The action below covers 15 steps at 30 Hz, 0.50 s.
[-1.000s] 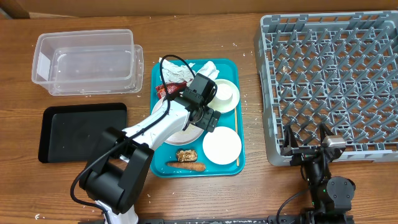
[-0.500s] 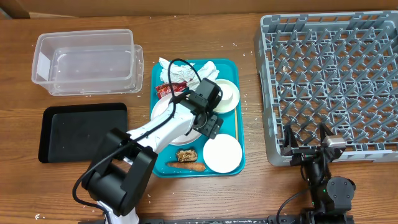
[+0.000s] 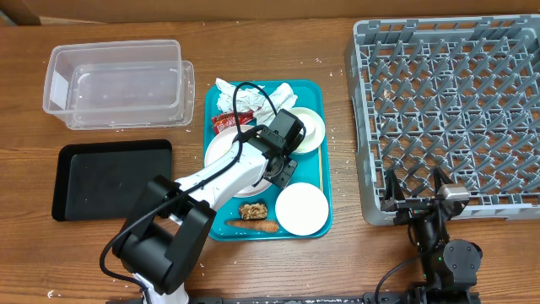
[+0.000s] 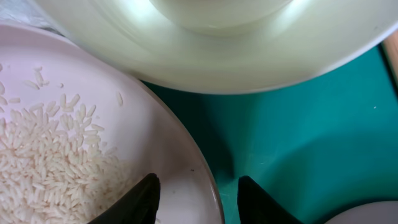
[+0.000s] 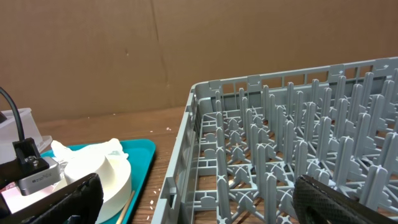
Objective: Sort waste into correct bins and load items into the dishwasher
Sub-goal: 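Lower the left gripper and pinch the rim of the white plate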
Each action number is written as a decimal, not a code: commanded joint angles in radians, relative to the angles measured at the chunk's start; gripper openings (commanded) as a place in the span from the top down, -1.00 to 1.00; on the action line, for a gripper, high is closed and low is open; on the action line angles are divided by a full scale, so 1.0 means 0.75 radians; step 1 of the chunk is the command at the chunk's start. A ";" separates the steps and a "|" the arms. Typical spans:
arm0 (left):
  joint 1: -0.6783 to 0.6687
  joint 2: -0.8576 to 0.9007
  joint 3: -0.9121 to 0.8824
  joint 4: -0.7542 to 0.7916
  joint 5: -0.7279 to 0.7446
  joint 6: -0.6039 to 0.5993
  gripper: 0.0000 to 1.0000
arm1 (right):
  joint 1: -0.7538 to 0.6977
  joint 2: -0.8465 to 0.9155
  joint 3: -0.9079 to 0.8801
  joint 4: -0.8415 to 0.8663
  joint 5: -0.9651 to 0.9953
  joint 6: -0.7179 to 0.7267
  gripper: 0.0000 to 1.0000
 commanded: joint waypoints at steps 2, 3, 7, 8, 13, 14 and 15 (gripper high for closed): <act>-0.009 0.011 0.023 -0.001 -0.009 0.006 0.16 | 0.007 -0.014 -0.013 0.006 0.007 -0.006 -1.00; -0.009 0.011 0.023 -0.001 -0.009 0.006 0.17 | 0.007 -0.014 -0.013 0.006 0.007 -0.006 -1.00; -0.009 0.009 0.023 -0.002 -0.009 0.006 0.46 | 0.007 -0.014 -0.013 0.006 0.007 -0.006 -1.00; -0.009 0.009 0.023 -0.003 -0.009 0.006 0.54 | 0.007 -0.014 -0.013 0.006 0.007 -0.006 -1.00; -0.015 0.009 0.023 -0.018 -0.009 0.006 0.56 | 0.007 -0.014 -0.013 0.006 0.007 -0.006 -1.00; -0.017 0.009 0.023 -0.019 -0.009 0.006 0.56 | 0.007 -0.014 -0.013 0.006 0.007 -0.006 -1.00; -0.019 0.009 0.023 -0.020 -0.008 0.006 0.56 | 0.007 -0.014 -0.013 0.006 0.007 -0.006 -1.00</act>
